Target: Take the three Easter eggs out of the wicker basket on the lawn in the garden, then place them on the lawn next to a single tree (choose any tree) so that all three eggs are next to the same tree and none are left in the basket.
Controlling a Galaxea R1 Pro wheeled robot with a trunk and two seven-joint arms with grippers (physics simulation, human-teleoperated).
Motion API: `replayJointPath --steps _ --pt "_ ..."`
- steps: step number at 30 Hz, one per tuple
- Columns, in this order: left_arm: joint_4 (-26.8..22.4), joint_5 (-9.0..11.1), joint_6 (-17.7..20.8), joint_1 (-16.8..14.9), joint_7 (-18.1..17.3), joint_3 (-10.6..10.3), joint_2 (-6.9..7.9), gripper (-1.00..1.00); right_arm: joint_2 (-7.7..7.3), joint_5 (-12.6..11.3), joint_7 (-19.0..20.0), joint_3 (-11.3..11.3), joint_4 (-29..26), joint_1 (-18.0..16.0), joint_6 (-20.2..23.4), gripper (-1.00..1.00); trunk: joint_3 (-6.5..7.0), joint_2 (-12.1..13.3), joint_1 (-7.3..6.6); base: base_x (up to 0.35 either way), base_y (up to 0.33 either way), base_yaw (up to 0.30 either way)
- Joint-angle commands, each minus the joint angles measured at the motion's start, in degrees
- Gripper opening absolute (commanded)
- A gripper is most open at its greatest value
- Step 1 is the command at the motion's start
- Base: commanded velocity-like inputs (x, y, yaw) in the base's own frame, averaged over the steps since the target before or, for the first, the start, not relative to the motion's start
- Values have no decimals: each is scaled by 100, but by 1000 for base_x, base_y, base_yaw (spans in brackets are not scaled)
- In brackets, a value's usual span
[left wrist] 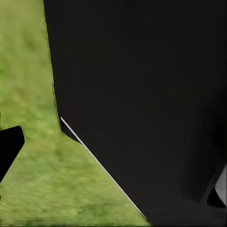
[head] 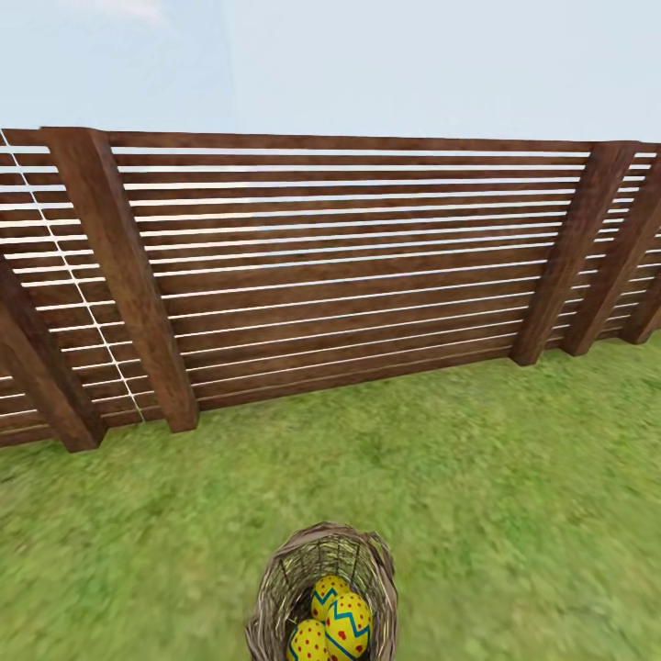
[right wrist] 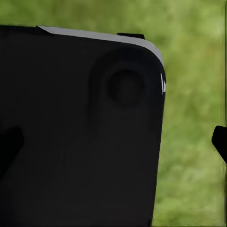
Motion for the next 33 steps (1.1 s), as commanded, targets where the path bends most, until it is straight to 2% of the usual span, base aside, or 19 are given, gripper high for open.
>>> replayJointPath --steps 1,3,8,10,18,19,22,25,27,28,31,33 --pt "24 -44 7 37 -51 53 4 100 -26 44 3 48 -28 -36 -26 100 -4 -2 0 0 0 0" --pt "-42 -91 62 26 -115 116 -38 100 -47 108 3 70 -93 -102 -27 100 -4 -2 0 0 0 0" --pt "-203 -26 108 -85 -155 279 -64 100 -185 165 50 49 -256 -267 58 100 -4 -2 0 -32 0 0" --pt "-268 39 161 -151 -146 343 -64 100 -191 149 51 40 -321 -333 123 100 -4 -2 0 -26 0 0" --pt "-527 297 417 -415 -154 343 -51 100 -162 111 49 3 -580 -430 379 100 -4 -2 0 -4 0 0" --pt "-2771 395 2464 -1028 -155 346 -53 100 -158 111 44 1 -5590 -431 4387 100 -4 -2 0 0 0 0" --pt "-3852 402 3088 -1074 -160 349 -55 100 -153 121 17 -1 -6607 -475 4783 100 -4 -2 0 0 0 0" --pt "-5034 486 3863 -1084 -170 351 -54 100 -152 161 -23 -1 -7146 -717 4899 100 -4 -2 0 0 0 22" --pt "-5791 676 4211 -1085 -170 349 -55 100 -152 168 -184 4 -7253 -976 4924 100 -4 -2 0 0 0 159" --pt "-6265 875 4350 -1090 -167 335 -55 100 -151 173 -439 8 -7275 -1166 4928 100 -4 -2 0 0 0 239" --pt "-6907 1237 4458 -1097 -167 301 -61 100 -151 173 -1032 28 -7341 -1436 4908 100 -4 -2 0 0 0 269" --pt "-7123 1352 4473 -1133 -170 295 -58 100 -151 174 -1211 35 -7389 -1550 4901 100 -4 -2 0 0 0 285"
